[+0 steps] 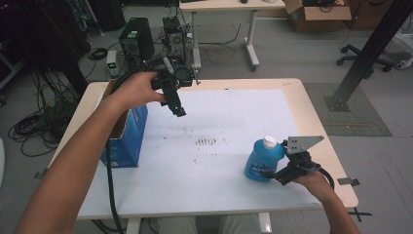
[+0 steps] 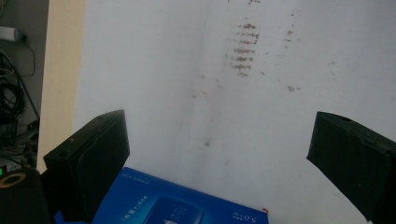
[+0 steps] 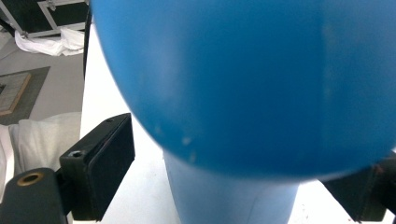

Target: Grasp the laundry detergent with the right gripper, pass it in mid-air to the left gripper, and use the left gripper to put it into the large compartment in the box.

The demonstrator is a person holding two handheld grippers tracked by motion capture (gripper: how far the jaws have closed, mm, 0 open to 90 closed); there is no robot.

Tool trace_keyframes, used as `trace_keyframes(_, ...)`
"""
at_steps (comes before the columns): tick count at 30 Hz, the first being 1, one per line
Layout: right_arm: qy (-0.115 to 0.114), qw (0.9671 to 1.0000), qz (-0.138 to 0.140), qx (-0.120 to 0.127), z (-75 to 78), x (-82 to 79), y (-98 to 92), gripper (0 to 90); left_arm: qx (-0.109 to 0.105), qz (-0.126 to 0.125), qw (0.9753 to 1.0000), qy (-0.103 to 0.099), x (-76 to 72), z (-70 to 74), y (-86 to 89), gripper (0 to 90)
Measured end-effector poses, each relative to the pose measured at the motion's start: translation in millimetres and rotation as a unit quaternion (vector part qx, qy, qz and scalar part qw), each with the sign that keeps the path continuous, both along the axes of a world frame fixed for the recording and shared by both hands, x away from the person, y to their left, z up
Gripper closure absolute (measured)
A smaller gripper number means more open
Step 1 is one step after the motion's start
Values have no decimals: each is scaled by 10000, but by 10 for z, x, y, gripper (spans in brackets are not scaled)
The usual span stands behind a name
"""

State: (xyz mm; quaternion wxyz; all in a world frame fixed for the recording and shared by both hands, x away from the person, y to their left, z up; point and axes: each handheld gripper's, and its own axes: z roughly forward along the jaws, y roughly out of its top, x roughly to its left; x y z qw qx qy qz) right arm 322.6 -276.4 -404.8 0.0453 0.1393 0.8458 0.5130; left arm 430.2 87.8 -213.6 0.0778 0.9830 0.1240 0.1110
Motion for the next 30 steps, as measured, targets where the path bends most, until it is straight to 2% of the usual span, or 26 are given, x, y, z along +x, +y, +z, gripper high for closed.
trace_keyframes(12,-10,10000,-13,89,-17,2,-23,205,-9,-12,10000,10,3,-3,-1,57)
trace_keyframes(20,-24,9999,26,116,-21,-5,-29,241,-18,-10,10000,15,6,-13,-4,57)
trace_keyframes(30,-91,9998,85,151,-18,-13,-49,341,-14,-6,10000,14,8,-25,-7,57)
